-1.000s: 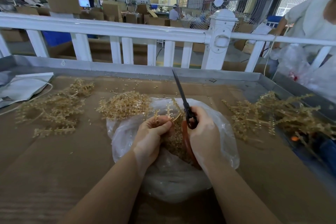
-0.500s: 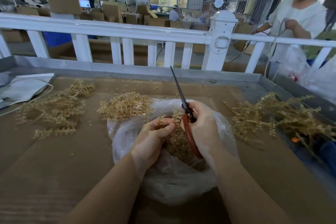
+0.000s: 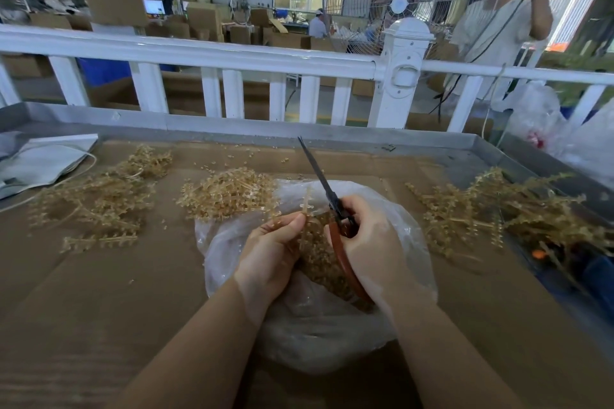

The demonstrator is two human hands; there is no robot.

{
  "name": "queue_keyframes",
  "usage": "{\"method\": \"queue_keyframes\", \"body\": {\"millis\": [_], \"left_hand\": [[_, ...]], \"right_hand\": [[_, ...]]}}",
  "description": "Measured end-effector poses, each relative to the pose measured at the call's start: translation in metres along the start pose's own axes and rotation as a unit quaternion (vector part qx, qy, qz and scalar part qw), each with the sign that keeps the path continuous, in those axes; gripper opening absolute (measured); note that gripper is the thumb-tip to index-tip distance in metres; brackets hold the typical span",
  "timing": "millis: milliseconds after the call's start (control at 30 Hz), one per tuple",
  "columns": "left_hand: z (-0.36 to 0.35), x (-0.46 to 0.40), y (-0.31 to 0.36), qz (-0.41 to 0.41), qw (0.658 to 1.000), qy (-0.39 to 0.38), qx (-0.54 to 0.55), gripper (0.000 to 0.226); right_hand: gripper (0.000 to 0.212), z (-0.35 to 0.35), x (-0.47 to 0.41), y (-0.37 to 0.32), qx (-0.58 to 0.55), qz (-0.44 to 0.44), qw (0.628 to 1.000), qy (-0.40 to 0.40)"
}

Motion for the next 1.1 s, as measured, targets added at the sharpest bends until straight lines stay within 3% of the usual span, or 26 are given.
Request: {"method": "queue_keyframes", "body": {"millis": [100, 233, 367, 600, 1100], "left_hand": [[0.004, -0.001, -0.001, 0.008, 1.0, 0.009, 0.007, 0.014], [0.003, 0.0, -0.002, 0.021, 0.999, -0.001, 0.033, 0.031], [0.012, -0.003, -0.005, 0.031, 0.998, 0.042, 0.045, 0.026], [0.013, -0.002, -0.007, 0.042, 0.994, 0.05, 0.085, 0.018], [0.012, -0.007, -0.007, 0.027, 0.992, 0.052, 0.112, 0.022]], "right_hand": [[0.015, -0.005, 0.008, -0.001, 0.083, -0.007, 0.996, 0.007], [0.028, -0.017, 0.015, 0.006, 0.143, -0.015, 0.99, 0.002], [0.03, -0.023, 0.022, 0.006, 0.203, -0.004, 0.979, 0.009], [0.034, -0.027, 0.025, 0.007, 0.234, -0.012, 0.972, 0.005], [0.036, -0.027, 0.023, 0.002, 0.279, -0.023, 0.957, -0.072]]}}
Point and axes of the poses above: each hand's wrist, its own x-axis away from the middle knuckle, its own z-axis out of the back of the hand, y = z × x, the point moved 10 cm from there along -x, towards the middle knuckle, and after that the axes turned 14 degrees about -y, right-handed, at the moved point
